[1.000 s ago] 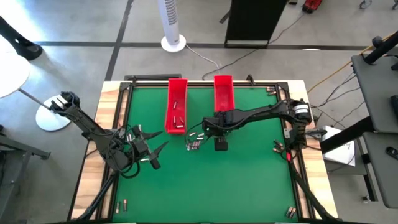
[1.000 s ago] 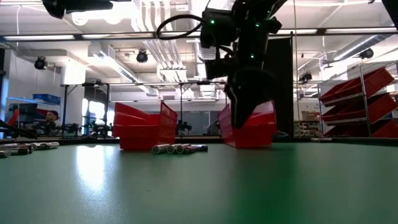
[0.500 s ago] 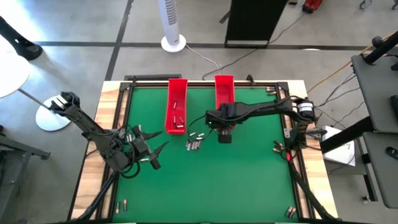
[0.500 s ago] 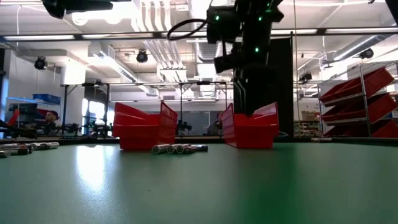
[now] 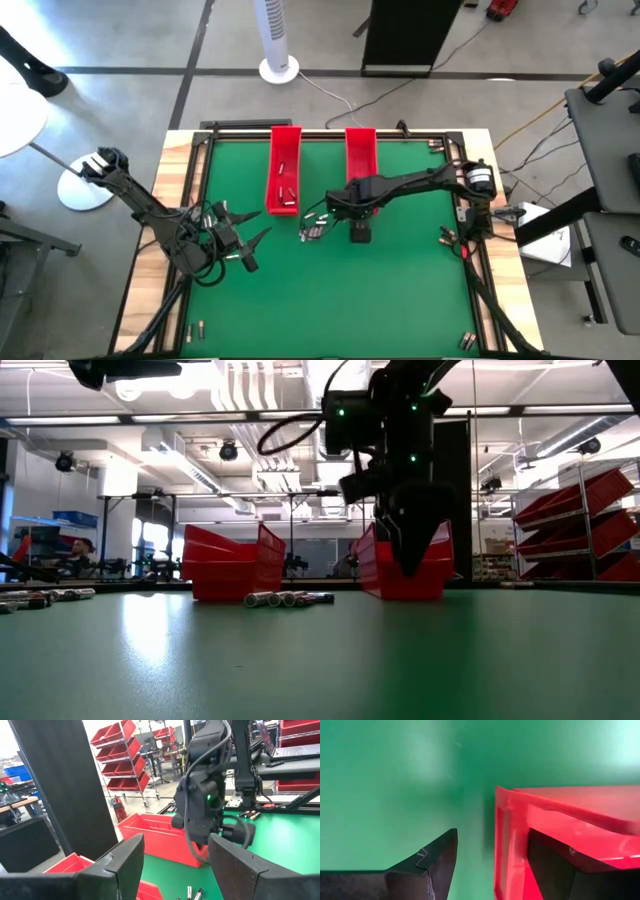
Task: Sort batteries
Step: Adjust the right red bin, then put the silver battery into the left red bin
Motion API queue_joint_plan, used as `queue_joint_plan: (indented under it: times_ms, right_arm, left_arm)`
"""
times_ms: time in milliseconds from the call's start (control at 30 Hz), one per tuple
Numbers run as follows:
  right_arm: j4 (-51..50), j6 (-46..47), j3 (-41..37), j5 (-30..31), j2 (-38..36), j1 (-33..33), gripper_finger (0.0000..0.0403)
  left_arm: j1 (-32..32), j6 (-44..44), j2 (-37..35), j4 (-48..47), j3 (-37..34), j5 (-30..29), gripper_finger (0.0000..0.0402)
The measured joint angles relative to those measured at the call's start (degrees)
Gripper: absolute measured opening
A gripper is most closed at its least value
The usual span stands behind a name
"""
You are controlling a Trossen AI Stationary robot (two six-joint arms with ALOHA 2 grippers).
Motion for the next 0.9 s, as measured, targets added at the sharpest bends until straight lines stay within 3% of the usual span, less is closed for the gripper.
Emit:
queue_joint_plan:
  times_ms: [267,367,467,667,900]
  right_arm:
    - [-4.0,2.5,4.9,1.3,-1.9,3.4,0.0219]
    - [-7.5,3.9,8.4,7.5,-3.0,6.3,0.0219]
    - [-3.1,2.8,9.6,13.2,-3.7,8.9,0.0219]
    - [13.5,-0.9,7.9,8.3,-2.6,9.7,0.0219]
    - [17.2,3.2,7.5,7.3,5.0,6.7,0.0219]
  left_arm:
    - [0.0,0.0,0.0,0.0,0.0,0.0,0.0199]
    - [0.0,0.0,0.0,-0.1,0.0,0.0,0.0199]
    - [0.0,0.3,0.0,-0.7,0.0,0.0,0.0199]
    - [0.0,0.4,0.0,-1.2,-0.3,0.0,0.0199]
    - [-0.1,0.4,0.0,-1.2,-0.3,0.4,0.0199]
